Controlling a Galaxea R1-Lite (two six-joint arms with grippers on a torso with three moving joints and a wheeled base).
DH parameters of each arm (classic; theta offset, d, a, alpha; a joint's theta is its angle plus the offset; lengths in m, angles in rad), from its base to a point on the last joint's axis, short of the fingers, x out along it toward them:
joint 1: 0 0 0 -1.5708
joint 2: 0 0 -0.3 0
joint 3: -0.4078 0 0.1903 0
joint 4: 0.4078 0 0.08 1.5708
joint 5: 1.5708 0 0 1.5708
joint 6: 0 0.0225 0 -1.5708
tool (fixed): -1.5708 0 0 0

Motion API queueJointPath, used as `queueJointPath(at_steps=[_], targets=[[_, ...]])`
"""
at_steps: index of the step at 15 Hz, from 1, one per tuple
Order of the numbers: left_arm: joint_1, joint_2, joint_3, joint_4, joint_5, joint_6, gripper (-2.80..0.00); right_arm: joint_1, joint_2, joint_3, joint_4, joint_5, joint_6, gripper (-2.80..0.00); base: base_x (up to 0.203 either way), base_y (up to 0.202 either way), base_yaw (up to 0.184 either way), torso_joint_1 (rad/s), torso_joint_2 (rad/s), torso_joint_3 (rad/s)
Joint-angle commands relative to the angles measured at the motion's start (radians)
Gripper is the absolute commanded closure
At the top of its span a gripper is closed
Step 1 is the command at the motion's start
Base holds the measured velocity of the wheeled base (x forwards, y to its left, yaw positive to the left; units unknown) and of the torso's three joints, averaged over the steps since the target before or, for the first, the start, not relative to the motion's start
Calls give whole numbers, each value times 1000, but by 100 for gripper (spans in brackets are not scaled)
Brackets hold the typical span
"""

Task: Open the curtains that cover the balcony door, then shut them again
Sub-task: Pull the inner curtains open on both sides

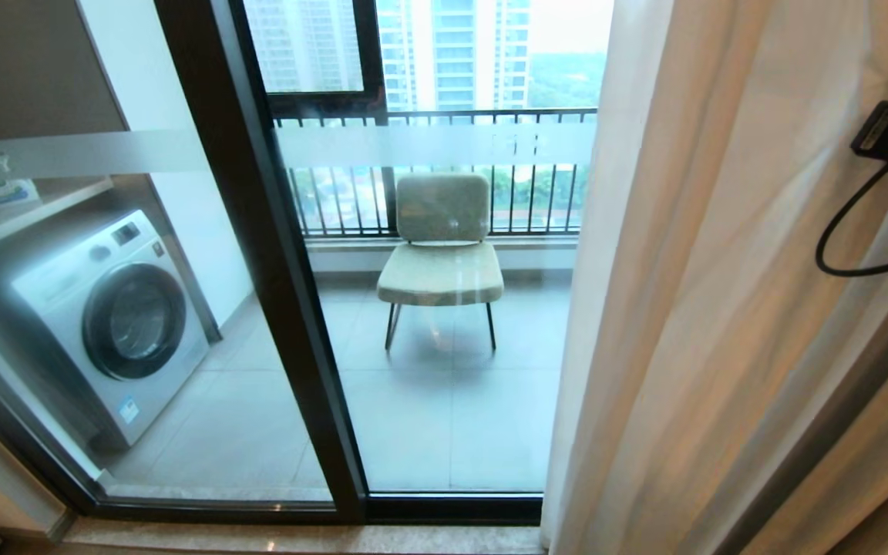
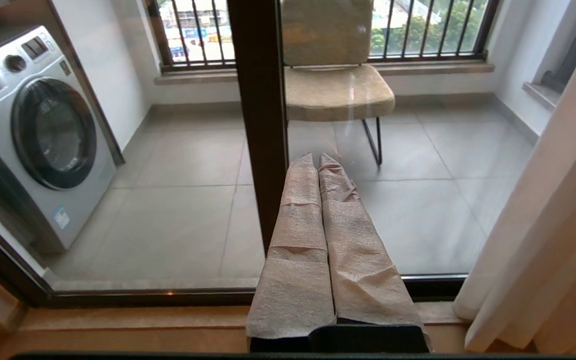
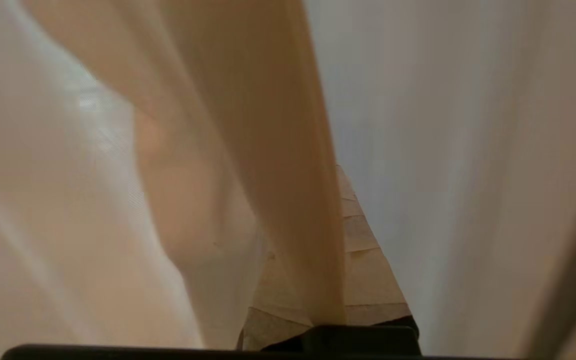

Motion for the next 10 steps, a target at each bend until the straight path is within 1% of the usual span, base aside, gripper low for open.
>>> queueJointPath(at_steps=[1,10], targets=[[2,0,0,-1,-1,0,0,2,0,0,-5,2,0,0,0,-189,1,4,4,4],[2,0,0,-1,-1,0,0,2,0,3,-6,1,0,0,0,-190,2,4,2,2]])
